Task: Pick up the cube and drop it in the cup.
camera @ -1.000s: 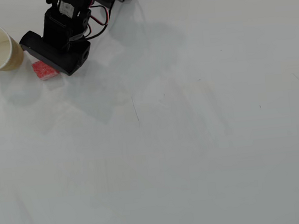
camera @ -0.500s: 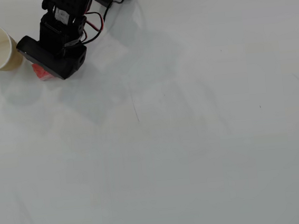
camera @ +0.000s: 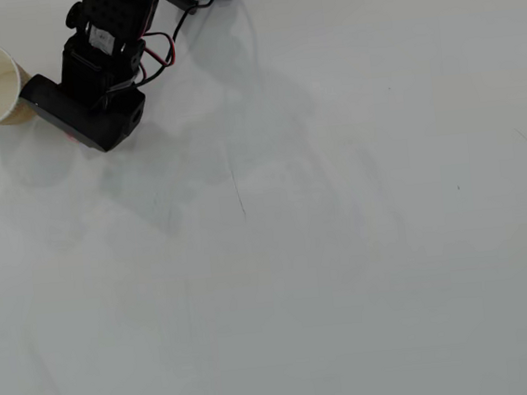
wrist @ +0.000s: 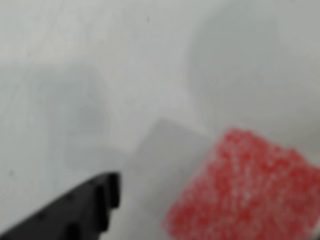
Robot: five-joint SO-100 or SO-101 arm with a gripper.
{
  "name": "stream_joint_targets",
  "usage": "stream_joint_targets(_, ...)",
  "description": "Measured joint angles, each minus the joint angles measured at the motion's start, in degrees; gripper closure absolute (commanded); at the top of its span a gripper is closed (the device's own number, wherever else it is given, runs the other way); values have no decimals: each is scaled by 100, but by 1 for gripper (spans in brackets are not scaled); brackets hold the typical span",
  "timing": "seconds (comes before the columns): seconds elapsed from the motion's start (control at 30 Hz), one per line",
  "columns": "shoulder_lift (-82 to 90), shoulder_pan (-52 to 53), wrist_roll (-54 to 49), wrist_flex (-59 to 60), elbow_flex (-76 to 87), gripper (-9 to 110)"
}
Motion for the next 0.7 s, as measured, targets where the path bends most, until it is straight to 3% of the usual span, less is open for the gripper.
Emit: stream_joint_targets(0.7, -246, 396, 0, 0, -79, 60)
